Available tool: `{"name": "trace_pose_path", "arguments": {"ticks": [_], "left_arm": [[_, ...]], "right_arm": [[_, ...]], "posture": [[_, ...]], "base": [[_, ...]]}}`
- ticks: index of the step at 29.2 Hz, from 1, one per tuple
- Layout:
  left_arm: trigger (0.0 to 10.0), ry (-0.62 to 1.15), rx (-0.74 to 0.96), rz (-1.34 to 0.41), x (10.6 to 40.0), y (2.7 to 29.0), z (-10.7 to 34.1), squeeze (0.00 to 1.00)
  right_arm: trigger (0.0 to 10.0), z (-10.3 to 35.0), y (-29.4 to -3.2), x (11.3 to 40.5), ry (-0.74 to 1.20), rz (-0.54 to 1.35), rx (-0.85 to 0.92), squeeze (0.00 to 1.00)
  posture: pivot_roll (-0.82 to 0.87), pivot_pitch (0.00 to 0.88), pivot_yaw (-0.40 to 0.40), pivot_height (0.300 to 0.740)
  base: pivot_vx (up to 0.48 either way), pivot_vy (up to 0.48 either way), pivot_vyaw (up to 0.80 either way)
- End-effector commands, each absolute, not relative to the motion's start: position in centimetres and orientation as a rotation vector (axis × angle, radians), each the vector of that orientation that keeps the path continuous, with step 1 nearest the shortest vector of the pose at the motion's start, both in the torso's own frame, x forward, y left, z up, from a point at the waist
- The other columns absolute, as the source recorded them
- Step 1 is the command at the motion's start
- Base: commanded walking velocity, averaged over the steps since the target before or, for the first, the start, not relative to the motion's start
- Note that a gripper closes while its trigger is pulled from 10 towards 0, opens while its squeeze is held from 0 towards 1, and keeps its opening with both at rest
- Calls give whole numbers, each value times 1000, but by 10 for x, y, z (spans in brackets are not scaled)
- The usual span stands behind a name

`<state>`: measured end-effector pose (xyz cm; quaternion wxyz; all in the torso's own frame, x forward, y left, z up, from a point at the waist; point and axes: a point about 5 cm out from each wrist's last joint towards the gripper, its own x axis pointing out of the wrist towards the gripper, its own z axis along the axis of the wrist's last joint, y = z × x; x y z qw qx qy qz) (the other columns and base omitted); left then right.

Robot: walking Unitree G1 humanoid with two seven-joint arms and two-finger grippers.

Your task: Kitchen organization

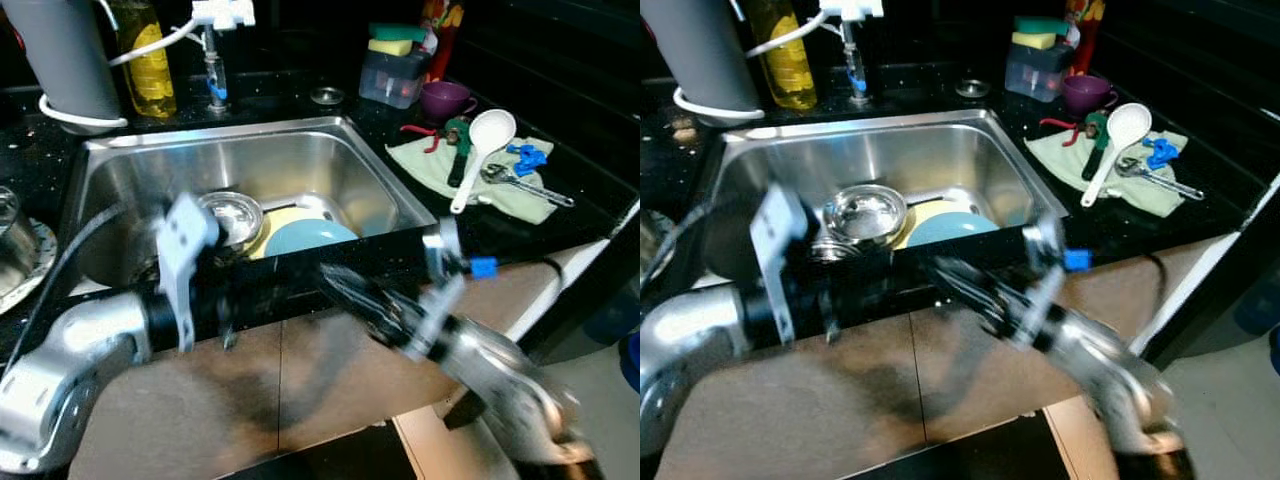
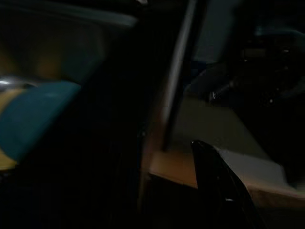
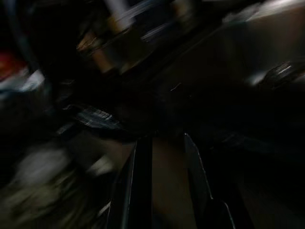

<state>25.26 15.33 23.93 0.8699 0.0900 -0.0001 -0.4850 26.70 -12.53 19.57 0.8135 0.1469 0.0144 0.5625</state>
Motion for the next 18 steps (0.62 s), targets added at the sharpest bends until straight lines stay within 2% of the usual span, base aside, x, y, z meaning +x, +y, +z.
{"name": "trace_pose_path", "arguments": {"ticks": [1,7,11,13,15,18], "left_arm": [[10000,56,196,-1047,244,160,236,0],[10000,171,272,-1076,237,166,225,0],[10000,392,349,-1077,228,164,191,0],[10000,415,354,-1075,227,163,186,0],[10000,526,372,-1105,217,156,166,0],[10000,571,388,-1120,211,153,157,0]], "right_arm": [[10000,190,-145,257,105,1200,317,0],[10000,171,-166,251,241,1146,246,0],[10000,122,-183,240,566,1066,2,0],[10000,117,-185,238,601,1061,-26,0],[10000,92,-186,230,711,1039,-78,0],[10000,82,-186,227,751,1029,-88,0]], "posture": [[-19,149,-44,740],[-19,150,-42,740],[-19,152,-36,740],[-19,152,-36,740],[-17,155,-35,740],[-14,155,-36,740]], "base": [[0,0,0],[0,0,0],[0,0,0],[0,0,0],[0,0,0],[0,0,0]]}}
